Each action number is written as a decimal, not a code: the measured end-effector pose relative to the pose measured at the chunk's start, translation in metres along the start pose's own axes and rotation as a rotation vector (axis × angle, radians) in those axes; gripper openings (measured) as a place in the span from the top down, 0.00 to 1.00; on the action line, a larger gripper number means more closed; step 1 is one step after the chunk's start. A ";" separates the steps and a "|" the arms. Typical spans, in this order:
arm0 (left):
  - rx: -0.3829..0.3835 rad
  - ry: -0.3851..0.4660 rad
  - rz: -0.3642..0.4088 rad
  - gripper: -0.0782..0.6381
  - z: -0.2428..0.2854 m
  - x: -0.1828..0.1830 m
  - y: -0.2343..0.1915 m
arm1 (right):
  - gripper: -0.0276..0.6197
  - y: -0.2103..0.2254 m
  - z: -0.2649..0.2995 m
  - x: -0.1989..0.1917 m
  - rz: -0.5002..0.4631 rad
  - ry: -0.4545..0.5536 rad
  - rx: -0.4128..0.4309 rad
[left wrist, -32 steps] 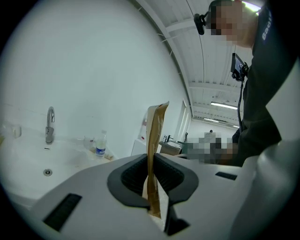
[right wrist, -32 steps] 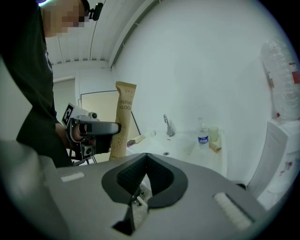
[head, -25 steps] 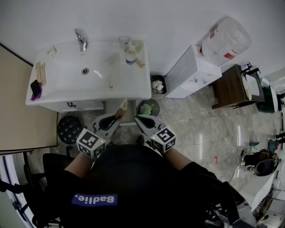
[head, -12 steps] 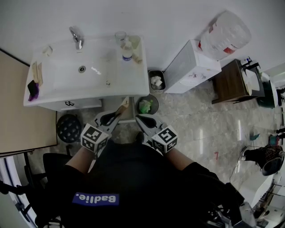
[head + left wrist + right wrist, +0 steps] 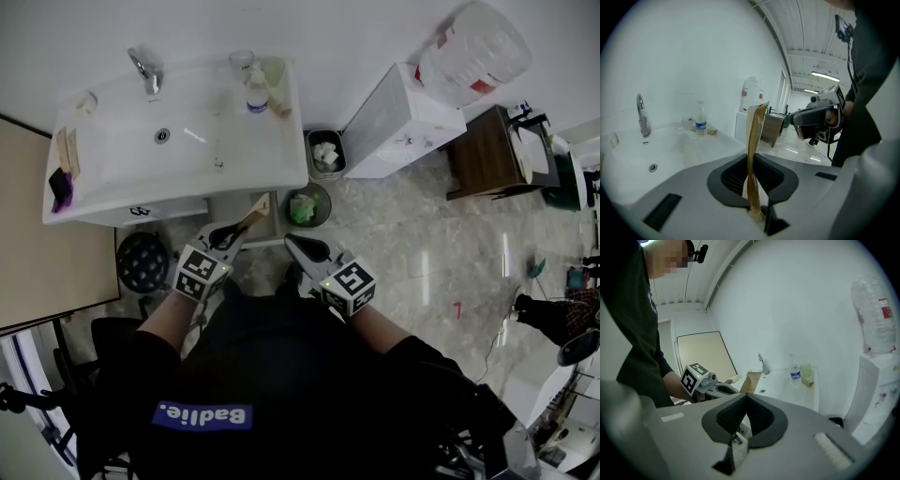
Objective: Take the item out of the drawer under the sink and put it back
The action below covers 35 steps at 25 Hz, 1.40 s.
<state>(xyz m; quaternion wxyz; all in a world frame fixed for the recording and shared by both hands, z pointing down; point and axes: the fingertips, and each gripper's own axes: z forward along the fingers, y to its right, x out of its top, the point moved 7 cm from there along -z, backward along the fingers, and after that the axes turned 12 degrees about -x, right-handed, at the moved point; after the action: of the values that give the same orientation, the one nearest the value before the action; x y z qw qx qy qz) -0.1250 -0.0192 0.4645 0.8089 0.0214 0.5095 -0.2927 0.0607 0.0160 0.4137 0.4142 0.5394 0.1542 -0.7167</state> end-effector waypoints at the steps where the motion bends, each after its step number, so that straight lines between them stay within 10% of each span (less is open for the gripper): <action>1: 0.000 -0.020 0.004 0.83 0.004 -0.005 -0.003 | 0.95 0.001 -0.001 -0.001 0.003 -0.002 -0.002; 35: -0.046 -0.661 0.158 0.83 0.156 -0.174 -0.110 | 0.95 0.054 -0.017 -0.063 0.091 -0.181 -0.098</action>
<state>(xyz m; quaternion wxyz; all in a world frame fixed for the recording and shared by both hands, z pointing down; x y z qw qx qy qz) -0.1065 -0.0837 0.7144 0.9507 -0.0538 0.2230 -0.2087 0.1179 0.0217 0.4764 0.4842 0.4582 0.1264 -0.7346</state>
